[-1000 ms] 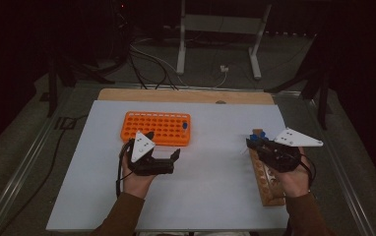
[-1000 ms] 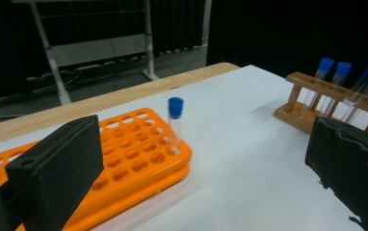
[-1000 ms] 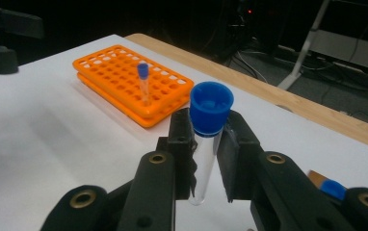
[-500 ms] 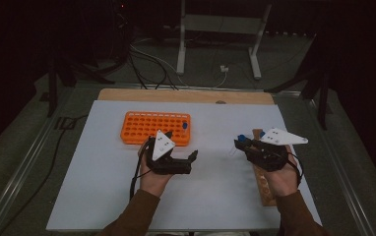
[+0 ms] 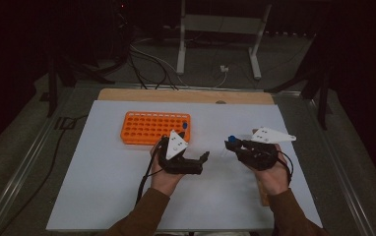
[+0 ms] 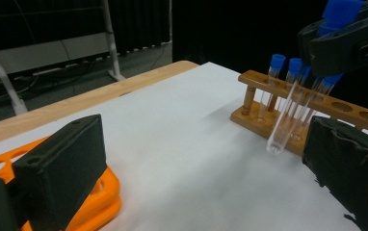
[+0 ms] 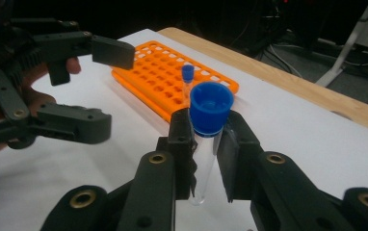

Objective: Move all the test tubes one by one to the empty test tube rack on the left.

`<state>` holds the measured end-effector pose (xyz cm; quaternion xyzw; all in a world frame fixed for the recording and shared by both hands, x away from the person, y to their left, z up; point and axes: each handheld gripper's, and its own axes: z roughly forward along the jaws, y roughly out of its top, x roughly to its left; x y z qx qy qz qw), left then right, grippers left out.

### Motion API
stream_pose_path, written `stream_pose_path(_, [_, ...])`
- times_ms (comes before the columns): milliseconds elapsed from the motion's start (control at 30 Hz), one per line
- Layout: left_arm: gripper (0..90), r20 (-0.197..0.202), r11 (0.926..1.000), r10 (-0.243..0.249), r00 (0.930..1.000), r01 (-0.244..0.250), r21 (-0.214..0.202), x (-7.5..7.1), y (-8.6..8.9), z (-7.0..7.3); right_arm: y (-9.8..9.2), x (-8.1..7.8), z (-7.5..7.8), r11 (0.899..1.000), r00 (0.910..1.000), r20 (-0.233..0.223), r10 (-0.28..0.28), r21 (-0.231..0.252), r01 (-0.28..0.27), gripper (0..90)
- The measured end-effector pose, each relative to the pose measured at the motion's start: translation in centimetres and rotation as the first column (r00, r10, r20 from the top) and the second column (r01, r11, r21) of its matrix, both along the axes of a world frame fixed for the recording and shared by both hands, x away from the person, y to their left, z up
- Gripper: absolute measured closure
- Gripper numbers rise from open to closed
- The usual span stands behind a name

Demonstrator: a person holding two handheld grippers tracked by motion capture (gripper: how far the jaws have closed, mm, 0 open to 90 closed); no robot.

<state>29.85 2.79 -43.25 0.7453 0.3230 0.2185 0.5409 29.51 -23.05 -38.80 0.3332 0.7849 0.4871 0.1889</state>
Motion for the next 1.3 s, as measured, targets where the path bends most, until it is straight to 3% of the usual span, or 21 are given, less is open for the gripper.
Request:
stream_pose_path(267, [9.2,-0.021,0.9996,-0.028,0.9994,0.027,-0.006,0.2,-1.3,-0.4,0.8,0.3,-0.3,1.0,0.9995,-0.023,0.02,0.014,-0.019,77.3])
stream_pose_path(400, [16.8,-0.026,0.9991,-0.043,0.9987,0.043,-0.001,0.1,-2.0,-0.8,1.4,0.4,-0.3,0.999,0.9991,-0.025,0.033,0.012,-0.032,77.2])
stream_pose_path(700, [40.8,-0.019,0.9971,-0.071,0.9973,0.071,0.027,0.1,-3.1,-1.3,2.4,0.6,-0.7,0.999,0.9979,-0.042,0.05,0.013,-0.05,77.2])
stream_pose_path(1100, [71.1,-0.02,0.9908,-0.133,0.9909,0.133,0.023,0.0,-3.4,-1.7,3.2,0.7,-1.1,0.998,0.996,-0.058,0.068,0.012,-0.067,77.2])
stream_pose_path(1300, [77.3,-0.013,0.9884,-0.148,0.9888,0.149,0.032,-0.1,-3.6,-1.9,3.2,0.7,-1.2,0.998,0.9959,-0.064,0.064,0.011,-0.063,77.0])
